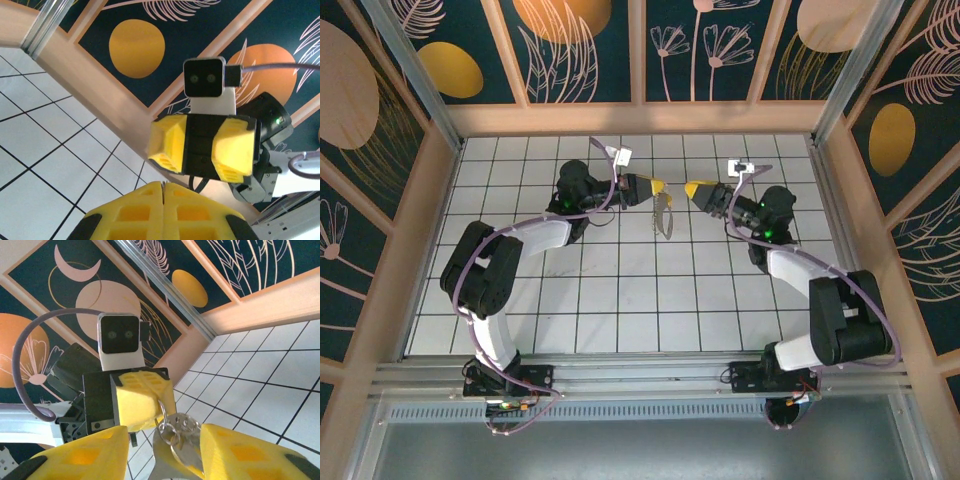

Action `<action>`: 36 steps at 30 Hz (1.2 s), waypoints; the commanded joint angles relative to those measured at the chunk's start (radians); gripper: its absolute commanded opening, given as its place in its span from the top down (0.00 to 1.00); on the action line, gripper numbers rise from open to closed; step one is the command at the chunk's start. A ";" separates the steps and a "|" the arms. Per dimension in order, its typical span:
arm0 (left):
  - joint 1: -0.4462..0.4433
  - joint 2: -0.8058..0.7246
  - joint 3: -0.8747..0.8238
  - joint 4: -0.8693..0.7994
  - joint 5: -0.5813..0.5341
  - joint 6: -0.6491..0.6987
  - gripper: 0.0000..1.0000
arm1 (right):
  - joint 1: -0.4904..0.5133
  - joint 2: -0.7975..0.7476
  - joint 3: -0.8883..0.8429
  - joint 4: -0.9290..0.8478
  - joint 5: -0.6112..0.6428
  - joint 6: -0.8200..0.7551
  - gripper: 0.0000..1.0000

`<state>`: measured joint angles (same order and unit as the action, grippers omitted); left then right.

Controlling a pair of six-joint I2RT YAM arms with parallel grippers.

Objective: Put the keys on the keyring

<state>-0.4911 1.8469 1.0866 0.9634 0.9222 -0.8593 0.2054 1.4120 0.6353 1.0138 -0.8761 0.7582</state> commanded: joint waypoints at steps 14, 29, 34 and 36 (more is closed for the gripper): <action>-0.027 -0.029 -0.005 0.155 -0.033 -0.093 1.00 | 0.148 -0.044 -0.047 -0.083 0.145 -0.189 0.53; -0.040 -0.021 0.004 0.164 -0.032 -0.109 1.00 | 0.167 0.024 0.023 -0.090 0.121 -0.199 0.65; -0.041 -0.020 0.002 0.169 -0.037 -0.114 1.00 | 0.169 0.031 0.026 -0.096 0.109 -0.206 0.86; -0.041 -0.020 0.000 0.172 -0.041 -0.116 1.00 | 0.169 0.027 0.020 -0.099 0.104 -0.207 0.93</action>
<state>-0.5240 1.8469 1.0790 1.0607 0.8879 -0.9585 0.3687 1.4384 0.6346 0.9073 -0.7437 0.5709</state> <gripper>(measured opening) 0.057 0.093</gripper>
